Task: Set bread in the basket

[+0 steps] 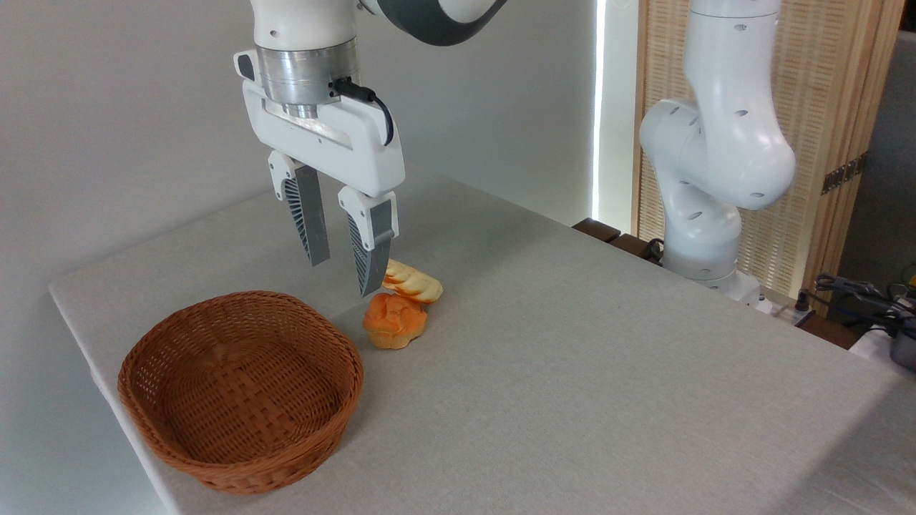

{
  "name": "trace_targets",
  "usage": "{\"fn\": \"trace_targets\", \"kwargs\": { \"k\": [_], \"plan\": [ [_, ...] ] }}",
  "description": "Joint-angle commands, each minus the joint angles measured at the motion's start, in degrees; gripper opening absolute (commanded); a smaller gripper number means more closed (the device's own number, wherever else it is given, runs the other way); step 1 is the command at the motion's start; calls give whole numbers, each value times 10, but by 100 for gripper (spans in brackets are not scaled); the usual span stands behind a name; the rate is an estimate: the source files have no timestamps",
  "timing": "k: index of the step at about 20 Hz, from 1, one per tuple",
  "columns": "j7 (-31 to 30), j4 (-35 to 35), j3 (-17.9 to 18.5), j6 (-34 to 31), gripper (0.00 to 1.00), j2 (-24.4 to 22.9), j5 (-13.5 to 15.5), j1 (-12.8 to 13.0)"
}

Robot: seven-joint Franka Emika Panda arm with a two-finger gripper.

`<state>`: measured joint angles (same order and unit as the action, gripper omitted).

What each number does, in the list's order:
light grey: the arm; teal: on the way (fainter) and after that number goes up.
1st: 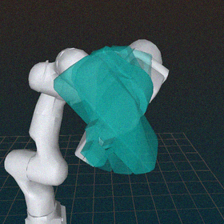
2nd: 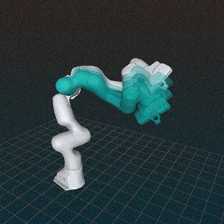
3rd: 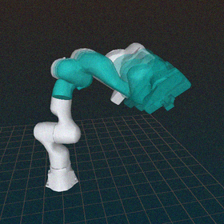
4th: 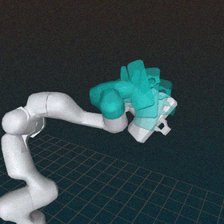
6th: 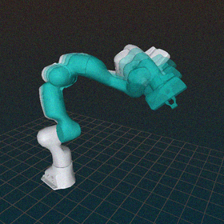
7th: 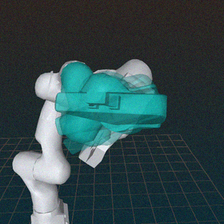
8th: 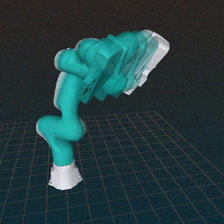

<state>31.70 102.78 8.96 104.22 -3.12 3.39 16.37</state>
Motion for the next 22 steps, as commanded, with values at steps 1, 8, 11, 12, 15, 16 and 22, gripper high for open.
{"fn": "trace_targets", "kwargs": {
  "k": [1, 8, 11, 12, 15, 16, 22],
  "plan": [
    [15, -6, 6, -3, 100, 8, 12, 2],
    [13, -20, 2, -6, 100, 5, 26, 4],
    [15, -21, 3, -9, 100, 6, 26, 4],
    [17, -21, 3, -11, 100, 6, 25, 4],
    [15, -21, 4, -11, 100, 7, 25, 4],
    [14, -21, 3, -11, 100, 7, 26, 4],
    [20, -17, 1, -23, 100, 10, 24, 7]
  ]
}}
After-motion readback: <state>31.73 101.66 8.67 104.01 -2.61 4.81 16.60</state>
